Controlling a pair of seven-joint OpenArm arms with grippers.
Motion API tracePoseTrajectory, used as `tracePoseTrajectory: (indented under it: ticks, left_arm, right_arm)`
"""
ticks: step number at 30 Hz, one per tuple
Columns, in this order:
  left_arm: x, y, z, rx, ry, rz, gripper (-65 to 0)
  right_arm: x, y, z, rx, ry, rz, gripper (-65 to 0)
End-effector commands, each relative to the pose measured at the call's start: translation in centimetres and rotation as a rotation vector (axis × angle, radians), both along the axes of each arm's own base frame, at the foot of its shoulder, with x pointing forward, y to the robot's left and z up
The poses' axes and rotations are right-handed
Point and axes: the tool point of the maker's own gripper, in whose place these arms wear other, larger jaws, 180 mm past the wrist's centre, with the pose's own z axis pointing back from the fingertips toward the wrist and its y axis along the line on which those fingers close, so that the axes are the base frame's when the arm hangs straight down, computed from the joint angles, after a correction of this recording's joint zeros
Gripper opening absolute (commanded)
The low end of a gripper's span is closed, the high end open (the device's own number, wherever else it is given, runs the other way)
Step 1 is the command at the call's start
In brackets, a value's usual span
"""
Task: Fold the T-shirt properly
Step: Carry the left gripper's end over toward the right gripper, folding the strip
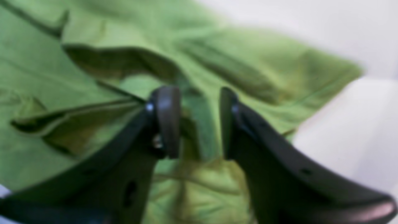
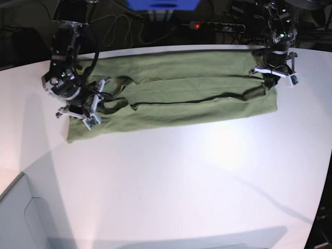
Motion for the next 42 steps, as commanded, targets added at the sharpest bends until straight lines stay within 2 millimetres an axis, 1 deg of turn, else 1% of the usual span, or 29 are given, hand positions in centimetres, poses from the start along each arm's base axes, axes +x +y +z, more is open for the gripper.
tracePoseTrajectory:
  ticks: [1,4,6,11,12,15,17,20,27,29,33,37,40,42]
  left_arm:
    - [0.5,0.4,1.1,0.021,-0.039,-0.003,-65.0]
    - [0.6,0.4,1.2,0.022,-0.041,-0.003,-65.0]
    - [0.6,0.4,1.2,0.023,-0.042,-0.004,-65.0]
    - [0.6,0.4,1.2,0.020,-0.043,-0.003,-65.0]
    - [0.7,0.4,1.3,0.020,-0.045,-0.003,-65.0]
    - [1.1,0.2,2.0,0.030,-0.063,-0.012,-65.0]
    - [1.5,0.1,2.8,0.037,-0.085,-0.019,-65.0]
    - [2.0,-0.2,3.7,0.045,-0.107,-0.030,-65.0]
    - [2.6,-0.9,5.8,0.061,-0.155,-0.052,-65.0]
    - [2.5,-1.1,6.2,0.066,-0.162,-0.059,-65.0]
    - [2.9,-1.6,7.6,0.076,-0.196,-0.071,-65.0]
    - [2.8,-1.7,8.1,0.082,-0.205,-0.077,-65.0]
    - [2.7,-1.7,8.0,0.082,-0.201,-0.077,-65.0]
    - [2.7,-1.7,8.0,0.082,-0.201,-0.077,-65.0]
  right_arm:
    - [0.5,0.0,0.7,0.008,-0.030,0.018,-53.2]
    - [-0.9,0.0,-0.3,0.007,0.004,0.022,-56.2]
    - [-1.7,-0.5,-0.6,-0.015,0.023,0.057,-56.2]
    - [-3.0,-1.0,-1.5,-0.029,0.061,0.050,-56.5]
    - [-3.2,-1.0,-1.5,-0.031,0.062,0.049,-56.4]
    - [-3.3,-1.3,-0.5,-0.052,0.035,0.057,-56.4]
    - [-3.3,-1.3,0.5,-0.064,0.006,0.063,-56.4]
    - [-3.2,-1.1,1.2,-0.071,-0.015,0.071,-56.4]
    - [-3.1,-1.5,1.4,-0.073,-0.023,0.069,-56.4]
    - [-2.8,-1.4,1.6,-0.070,-0.031,0.069,-56.5]
    - [-2.2,-1.3,1.8,-0.065,-0.043,0.066,-57.3]
    - [-1.9,-1.3,2.0,-0.063,-0.052,0.064,-65.0]
    - [-1.4,-1.0,2.5,-0.052,-0.078,0.068,-64.8]
    - [-1.3,-1.0,2.0,-0.041,-0.071,0.067,-64.8]
